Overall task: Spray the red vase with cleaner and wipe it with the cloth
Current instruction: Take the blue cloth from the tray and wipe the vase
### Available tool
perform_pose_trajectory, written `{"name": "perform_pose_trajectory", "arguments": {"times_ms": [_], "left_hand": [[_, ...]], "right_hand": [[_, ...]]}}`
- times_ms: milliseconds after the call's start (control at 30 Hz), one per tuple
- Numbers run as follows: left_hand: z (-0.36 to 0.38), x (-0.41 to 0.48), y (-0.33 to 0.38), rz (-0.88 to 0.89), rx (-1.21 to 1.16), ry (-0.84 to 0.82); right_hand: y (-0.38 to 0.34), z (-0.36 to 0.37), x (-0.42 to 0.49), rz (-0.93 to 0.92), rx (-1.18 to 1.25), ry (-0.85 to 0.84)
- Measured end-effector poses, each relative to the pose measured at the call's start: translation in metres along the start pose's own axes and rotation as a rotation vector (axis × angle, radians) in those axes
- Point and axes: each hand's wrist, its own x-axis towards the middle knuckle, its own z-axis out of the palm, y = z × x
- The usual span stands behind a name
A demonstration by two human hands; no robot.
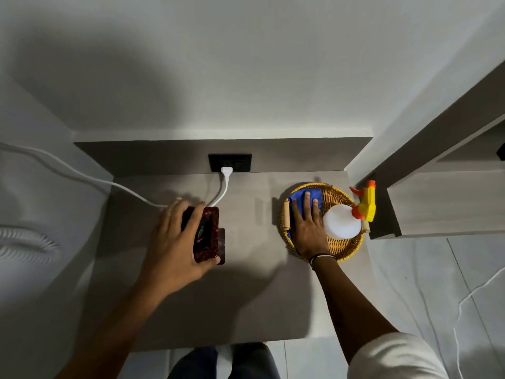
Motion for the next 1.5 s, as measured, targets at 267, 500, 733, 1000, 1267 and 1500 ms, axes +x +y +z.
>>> {"name": "perform_pose_trajectory", "arguments": {"times_ms": [267, 500, 733, 1000, 1267, 1500], "left_hand": [[0.002, 0.001, -0.007, 0.094, -0.025, 0.012], [-0.002, 0.001, -0.012, 0.097, -0.224, 0.017], [0.002, -0.019, -0.031, 0.051, -0.593, 0.016], [0.015, -0.028, -0.052, 0.108, -0.666, 0.023], [0.01, -0.026, -0.085, 0.134, -0.483, 0.071], [0.013, -0.029, -0.057, 0.13, -0.519, -0.028]], "right_hand": [[0.004, 0.004, 0.007, 0.022, 0.021, 0.009], [-0.003, -0.026, -0.003, 0.115, 0.339, 0.241], [-0.048, -0.071, -0.084, 0.208, 0.63, 0.691], [-0.149, -0.019, -0.162, 0.066, 0.867, 0.561], [-0.216, -0.004, -0.139, -0.01, 0.854, 0.286], [-0.237, -0.007, -0.147, -0.308, 0.814, 0.392]]}}
